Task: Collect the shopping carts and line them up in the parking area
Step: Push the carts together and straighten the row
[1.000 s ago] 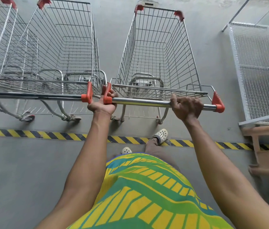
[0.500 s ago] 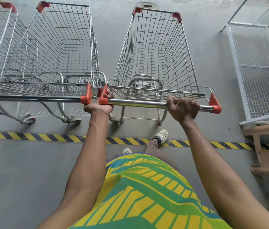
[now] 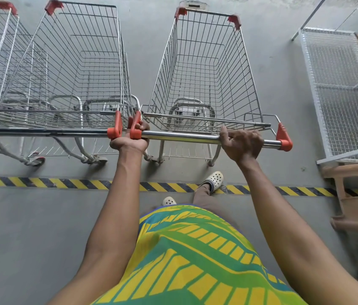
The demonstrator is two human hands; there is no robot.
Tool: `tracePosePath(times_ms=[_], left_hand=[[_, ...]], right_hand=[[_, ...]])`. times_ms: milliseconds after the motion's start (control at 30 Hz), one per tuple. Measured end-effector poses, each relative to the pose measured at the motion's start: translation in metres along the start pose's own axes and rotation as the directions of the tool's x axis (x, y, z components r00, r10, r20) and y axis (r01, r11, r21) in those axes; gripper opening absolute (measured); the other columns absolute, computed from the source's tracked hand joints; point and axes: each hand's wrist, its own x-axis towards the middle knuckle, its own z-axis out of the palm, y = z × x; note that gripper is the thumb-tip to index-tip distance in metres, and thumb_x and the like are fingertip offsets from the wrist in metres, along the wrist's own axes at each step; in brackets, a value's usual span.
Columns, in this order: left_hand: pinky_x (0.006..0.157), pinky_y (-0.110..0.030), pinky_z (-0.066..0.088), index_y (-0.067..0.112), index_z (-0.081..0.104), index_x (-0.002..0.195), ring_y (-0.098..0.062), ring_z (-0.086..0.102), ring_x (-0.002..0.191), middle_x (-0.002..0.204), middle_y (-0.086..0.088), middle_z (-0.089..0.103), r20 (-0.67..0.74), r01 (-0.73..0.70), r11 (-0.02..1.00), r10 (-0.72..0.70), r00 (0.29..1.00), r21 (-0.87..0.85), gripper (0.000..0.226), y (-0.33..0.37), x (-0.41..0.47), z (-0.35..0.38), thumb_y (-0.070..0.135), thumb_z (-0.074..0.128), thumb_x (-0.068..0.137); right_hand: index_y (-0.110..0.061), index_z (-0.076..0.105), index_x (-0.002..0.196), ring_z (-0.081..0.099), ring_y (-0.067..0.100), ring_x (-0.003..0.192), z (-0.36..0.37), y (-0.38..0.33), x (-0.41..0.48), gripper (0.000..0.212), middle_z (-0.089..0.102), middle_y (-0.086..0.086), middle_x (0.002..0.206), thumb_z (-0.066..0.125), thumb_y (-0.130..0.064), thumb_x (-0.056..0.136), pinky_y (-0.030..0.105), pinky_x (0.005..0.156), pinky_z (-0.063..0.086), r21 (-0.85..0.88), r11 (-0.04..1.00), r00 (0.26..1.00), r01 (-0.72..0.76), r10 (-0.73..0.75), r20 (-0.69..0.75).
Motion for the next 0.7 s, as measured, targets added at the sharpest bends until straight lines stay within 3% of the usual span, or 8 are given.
tracePosePath(times_ms=[333,500,700], left_hand=[[0.052,-0.024,0.043,0.003,0.057,0.104,-0.023,0.054,0.048,0.073,-0.019,0.064,-0.034,0.010,1.000,-0.011,0.999,-0.012,0.074,-0.003,0.011,-0.004,0.065,0.018,0.097],[0.050,-0.026,0.042,-0.006,0.059,0.130,-0.024,0.051,0.052,0.083,-0.025,0.069,-0.027,-0.004,1.000,0.004,1.000,-0.031,0.087,-0.008,0.020,-0.008,0.065,0.020,0.098],[0.050,-0.026,0.044,-0.001,0.053,0.139,-0.024,0.054,0.052,0.089,-0.026,0.068,-0.054,-0.021,0.997,0.016,0.998,-0.081,0.087,-0.005,0.031,-0.004,0.066,0.018,0.097]], right_hand=[[-0.019,0.080,0.066,0.062,0.030,0.052,0.000,0.003,0.005,0.051,0.063,0.006,0.048,0.053,-0.051,0.096,0.033,0.070,0.043,0.002,1.000,1.000,0.013,-0.013,-0.019],[-0.020,0.082,0.069,0.064,0.030,0.053,0.001,0.006,0.016,0.058,0.064,0.007,0.050,0.044,-0.054,0.096,0.033,0.071,0.044,-0.013,1.000,1.000,0.024,-0.024,0.002],[-0.018,0.084,0.081,0.067,0.034,0.061,0.000,0.000,0.036,0.053,0.069,0.013,0.057,0.046,-0.053,0.094,0.036,0.076,0.046,-0.004,0.999,0.998,0.051,-0.051,0.045]])
